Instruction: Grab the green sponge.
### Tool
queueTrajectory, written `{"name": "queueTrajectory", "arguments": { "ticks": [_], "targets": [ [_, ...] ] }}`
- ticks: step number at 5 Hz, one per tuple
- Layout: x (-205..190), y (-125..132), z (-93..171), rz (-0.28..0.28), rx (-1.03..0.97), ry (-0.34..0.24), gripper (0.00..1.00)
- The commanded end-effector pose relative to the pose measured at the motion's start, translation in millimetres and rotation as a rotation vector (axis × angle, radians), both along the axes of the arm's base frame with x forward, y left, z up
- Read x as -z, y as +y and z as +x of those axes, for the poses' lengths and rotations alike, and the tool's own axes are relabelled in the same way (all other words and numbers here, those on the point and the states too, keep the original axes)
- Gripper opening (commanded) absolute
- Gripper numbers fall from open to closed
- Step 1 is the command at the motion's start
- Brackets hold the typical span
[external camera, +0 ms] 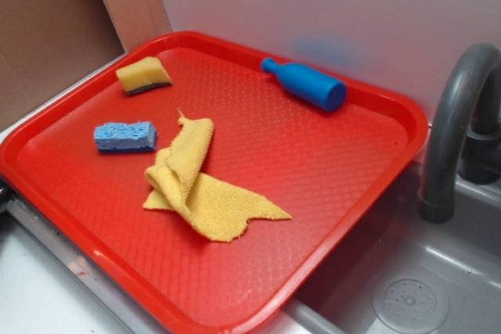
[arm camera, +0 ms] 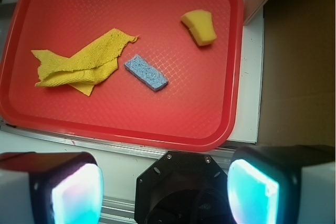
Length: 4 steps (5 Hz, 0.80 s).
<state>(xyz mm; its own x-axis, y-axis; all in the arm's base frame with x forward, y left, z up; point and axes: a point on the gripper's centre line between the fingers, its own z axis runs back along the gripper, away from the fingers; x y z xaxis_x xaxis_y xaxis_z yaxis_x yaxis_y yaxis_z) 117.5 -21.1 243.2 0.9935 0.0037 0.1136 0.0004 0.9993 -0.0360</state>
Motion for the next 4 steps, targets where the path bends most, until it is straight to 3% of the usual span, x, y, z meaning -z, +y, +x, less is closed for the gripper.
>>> {"name": "queueTrajectory", "arguments": {
  "ticks": [1,2,4],
  "targets": [
    [0,0,0,0.000,0.000,0.000,1.00],
    [4,-4,20,0.015,-0.007,-0.032,1.00],
    [38,26,65,0.023,0.014,-0.068,1.00]
  ]
}}
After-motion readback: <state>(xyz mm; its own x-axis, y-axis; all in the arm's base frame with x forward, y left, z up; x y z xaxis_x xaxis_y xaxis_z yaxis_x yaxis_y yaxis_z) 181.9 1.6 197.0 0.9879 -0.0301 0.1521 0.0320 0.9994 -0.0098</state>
